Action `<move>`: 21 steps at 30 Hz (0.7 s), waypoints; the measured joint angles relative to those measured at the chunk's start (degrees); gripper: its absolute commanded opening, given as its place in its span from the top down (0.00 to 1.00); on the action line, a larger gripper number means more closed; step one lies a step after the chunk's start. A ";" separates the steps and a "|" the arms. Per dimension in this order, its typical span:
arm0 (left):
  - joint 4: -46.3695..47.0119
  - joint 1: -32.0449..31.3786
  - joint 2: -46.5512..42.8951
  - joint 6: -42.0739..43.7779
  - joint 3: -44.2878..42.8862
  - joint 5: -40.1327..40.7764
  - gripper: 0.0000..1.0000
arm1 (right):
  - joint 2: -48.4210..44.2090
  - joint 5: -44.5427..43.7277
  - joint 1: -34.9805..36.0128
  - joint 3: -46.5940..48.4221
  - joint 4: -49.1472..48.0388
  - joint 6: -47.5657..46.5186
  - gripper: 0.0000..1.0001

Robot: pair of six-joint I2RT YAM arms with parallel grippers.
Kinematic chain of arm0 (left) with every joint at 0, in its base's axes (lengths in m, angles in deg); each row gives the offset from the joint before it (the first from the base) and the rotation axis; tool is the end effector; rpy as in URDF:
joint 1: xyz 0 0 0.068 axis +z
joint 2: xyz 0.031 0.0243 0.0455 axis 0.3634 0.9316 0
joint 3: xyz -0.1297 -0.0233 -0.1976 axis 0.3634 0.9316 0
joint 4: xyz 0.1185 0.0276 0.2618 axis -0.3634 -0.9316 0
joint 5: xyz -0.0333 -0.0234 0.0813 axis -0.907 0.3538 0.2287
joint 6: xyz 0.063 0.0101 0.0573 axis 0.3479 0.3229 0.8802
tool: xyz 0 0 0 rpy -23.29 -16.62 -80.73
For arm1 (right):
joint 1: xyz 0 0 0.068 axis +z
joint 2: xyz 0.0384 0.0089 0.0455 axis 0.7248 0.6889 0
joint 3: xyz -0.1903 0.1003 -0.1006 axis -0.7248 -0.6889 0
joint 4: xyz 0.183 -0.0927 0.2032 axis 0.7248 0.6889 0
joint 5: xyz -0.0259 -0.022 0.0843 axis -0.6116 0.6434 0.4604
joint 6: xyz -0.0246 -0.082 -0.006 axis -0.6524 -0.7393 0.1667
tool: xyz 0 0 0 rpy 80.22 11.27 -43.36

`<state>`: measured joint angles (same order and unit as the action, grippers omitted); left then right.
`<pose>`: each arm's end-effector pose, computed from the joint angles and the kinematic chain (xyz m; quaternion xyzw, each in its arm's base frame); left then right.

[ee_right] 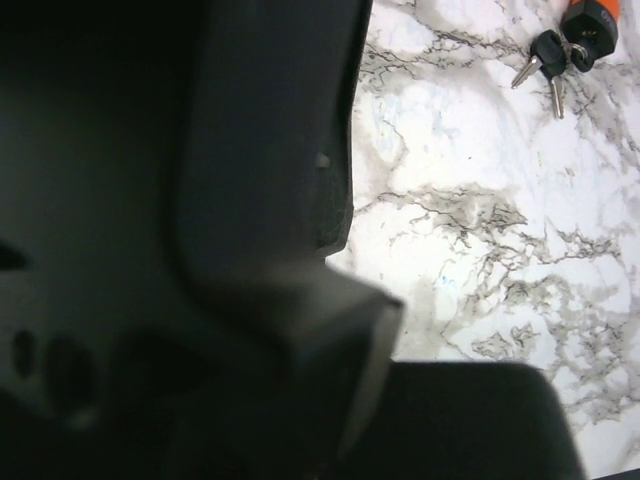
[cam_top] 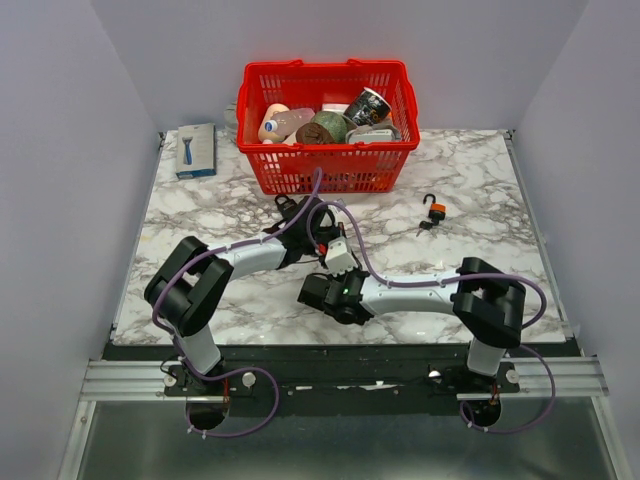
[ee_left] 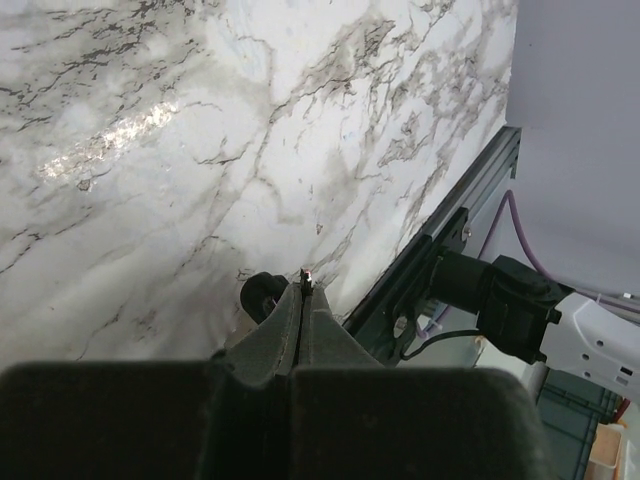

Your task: Unlock with the key

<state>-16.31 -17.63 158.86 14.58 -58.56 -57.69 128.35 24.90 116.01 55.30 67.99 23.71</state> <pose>0.2849 -0.2824 0.1045 0.0242 0.8774 -0.4667 0.1084 0.1770 0.2989 0.0943 -0.1806 0.8680 -0.1882 0.4226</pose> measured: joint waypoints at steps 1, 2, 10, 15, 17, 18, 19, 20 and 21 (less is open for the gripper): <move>0.20 -0.02 0.00 -0.07 0.00 -0.02 1.00 | 0.15 -0.28 0.02 0.22 0.46 0.22 0.99; 0.31 -0.02 0.00 -0.13 0.00 -0.02 1.00 | 0.22 -0.46 0.02 0.35 0.70 0.44 0.99; 1.40 0.04 -0.07 0.04 0.07 -0.07 0.39 | -0.46 -0.92 -0.02 -0.02 0.48 0.87 0.99; 2.25 0.81 -1.64 0.61 0.87 0.15 0.11 | -11.56 4.72 -1.95 -9.46 -10.49 -2.01 0.99; 2.80 1.68 -3.10 0.74 1.22 -0.13 0.07 | -18.18 9.90 -4.85 -15.89 -17.25 -4.28 0.99; 3.45 2.25 -4.09 0.72 1.44 -0.42 0.07 | -21.64 12.85 -6.43 -19.04 -20.37 -5.38 0.99; 4.00 2.71 -4.90 0.72 1.66 -0.61 0.06 | -24.79 16.20 -8.44 -21.75 -22.69 -6.36 0.99; 4.66 3.34 -5.68 0.70 1.90 -0.74 0.06 | -27.28 19.21 -10.49 -23.54 -24.41 -7.23 0.99; 5.64 4.20 -6.73 0.72 2.36 -1.05 0.05 | -29.51 23.39 -12.87 -24.96 -26.69 -8.00 0.99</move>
<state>-10.67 -13.43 152.13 15.30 -56.20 -58.74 98.85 48.28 103.14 30.34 41.30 15.71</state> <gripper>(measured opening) 0.929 0.038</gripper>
